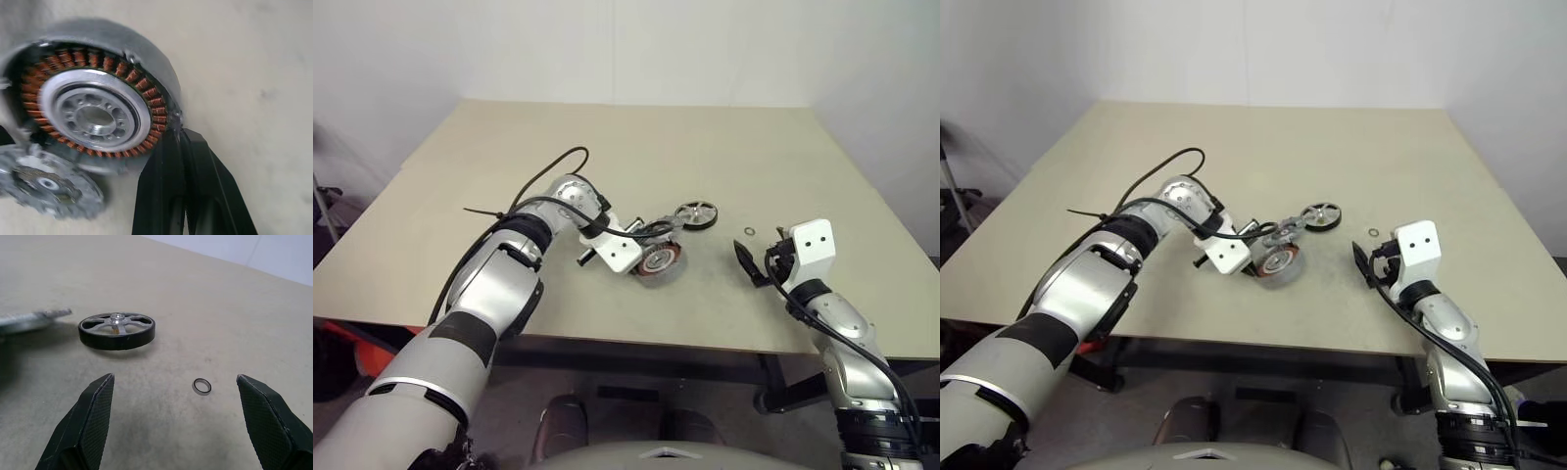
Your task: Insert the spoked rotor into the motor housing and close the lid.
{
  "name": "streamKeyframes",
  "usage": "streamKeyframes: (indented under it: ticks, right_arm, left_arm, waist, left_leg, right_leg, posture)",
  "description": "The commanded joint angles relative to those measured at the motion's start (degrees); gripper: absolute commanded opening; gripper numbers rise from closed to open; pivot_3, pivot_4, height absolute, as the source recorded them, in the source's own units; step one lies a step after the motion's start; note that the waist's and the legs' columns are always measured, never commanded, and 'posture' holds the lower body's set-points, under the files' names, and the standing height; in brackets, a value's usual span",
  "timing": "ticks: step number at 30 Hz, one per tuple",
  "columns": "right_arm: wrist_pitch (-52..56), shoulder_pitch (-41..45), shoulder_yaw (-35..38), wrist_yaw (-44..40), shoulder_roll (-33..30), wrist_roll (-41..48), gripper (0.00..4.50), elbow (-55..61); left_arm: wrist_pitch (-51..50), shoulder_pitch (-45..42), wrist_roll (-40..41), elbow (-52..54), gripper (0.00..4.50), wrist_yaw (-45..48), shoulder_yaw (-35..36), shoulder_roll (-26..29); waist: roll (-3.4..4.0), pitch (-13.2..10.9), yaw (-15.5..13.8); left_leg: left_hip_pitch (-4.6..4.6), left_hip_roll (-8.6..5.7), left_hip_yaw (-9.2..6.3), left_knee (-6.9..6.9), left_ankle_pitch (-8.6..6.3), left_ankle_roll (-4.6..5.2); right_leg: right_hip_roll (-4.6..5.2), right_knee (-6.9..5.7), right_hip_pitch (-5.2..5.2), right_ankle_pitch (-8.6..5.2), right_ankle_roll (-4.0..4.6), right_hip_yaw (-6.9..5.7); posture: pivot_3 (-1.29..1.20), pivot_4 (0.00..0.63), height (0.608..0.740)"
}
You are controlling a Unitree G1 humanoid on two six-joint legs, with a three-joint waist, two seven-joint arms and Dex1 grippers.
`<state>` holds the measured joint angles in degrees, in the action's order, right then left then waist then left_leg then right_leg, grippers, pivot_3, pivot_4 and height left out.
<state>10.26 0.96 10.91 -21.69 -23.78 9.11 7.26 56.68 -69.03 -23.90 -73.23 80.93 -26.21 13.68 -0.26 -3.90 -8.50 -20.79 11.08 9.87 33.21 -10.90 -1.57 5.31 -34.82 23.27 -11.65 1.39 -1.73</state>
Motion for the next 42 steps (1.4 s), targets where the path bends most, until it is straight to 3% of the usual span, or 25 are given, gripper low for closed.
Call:
streamKeyframes:
  ticks: [1, 12, 16, 30, 38, 42]
  right_arm:
    - [-1.8, 1.6, -0.1, -0.6, -0.5, -0.1, 4.5, 0.1]
    - [-2.4, 2.4, -0.8, -1.0, -0.3, -0.3, 4.5, -0.8]
    - [-2.3, 2.1, -0.7, -0.9, -0.3, -0.3, 4.5, -0.6]
    - [-2.1, 2.5, -0.7, -1.0, -0.4, -0.3, 4.5, -0.7]
    - [1.5, 3.5, 1.3, 0.7, -0.2, 1.1, 4.5, -1.1]
    - [5.8, 7.5, 1.5, 4.1, 0.0, -0.2, 4.5, -4.9]
  left_arm:
    - [1.0, -0.7, -1.8, 0.4, 0.02, -0.8, -1.6, 2.8]
    - [0.1, -1.2, -0.1, 0.2, 0.02, -1.0, -1.3, 2.5]
    - [-0.8, -1.4, -0.3, 0.5, 0.96, -4.2, -1.1, 2.0]
    - [-4.3, -1.0, 2.5, 0.6, 0.96, -4.8, 1.2, 1.6]
    - [-22.4, 4.0, 15.5, 5.5, 0.96, -4.9, 13.4, 2.0]
    - [-40.3, 13.0, 25.0, 19.2, 0.96, -6.6, 20.5, 1.8]
  waist:
    - [0.0, 0.0, 0.0]
    - [0.0, 0.0, 0.0]
    - [0.01, 0.0, -0.1]
    - [0.0, 0.0, -0.2]
    - [0.02, 0.0, -0.1]
    - [0.03, 0.0, 0.1]
  left_leg:
    - [0.01, 0.01, 0.0, 0.0, 0.0, 0.0]
    - [0.09, -0.01, 0.03, 0.0, 0.02, -0.03]
    - [0.09, -0.01, 0.03, 0.0, 0.02, -0.03]
    - [0.04, -0.03, 0.03, 0.0, 0.01, -0.02]
    - [0.06, -0.04, 0.05, 0.0, 0.01, -0.02]
    - [0.11, -0.02, 0.08, 0.02, 0.01, -0.02]
  right_leg:
    - [0.0, 0.0, -0.01, 0.0, 0.0, 0.0]
    - [0.0, -0.03, -0.07, 0.0, 0.0, 0.05]
    - [0.0, -0.03, -0.07, 0.0, 0.0, 0.04]
    - [0.01, 0.0, -0.07, 0.0, 0.0, 0.05]
    - [0.01, -0.01, -0.07, 0.0, 0.01, 0.05]
    - [0.01, -0.06, -0.07, 0.01, 0.04, 0.07]
  posture:
    - [0.0, 0.0, 0.74]
    - [0.0, 0.0, 0.74]
    - [0.0, 0.0, 0.74]
    - [0.0, 0.0, 0.74]
    - [0.0, 0.0, 0.74]
    - [0.0, 0.0, 0.74]
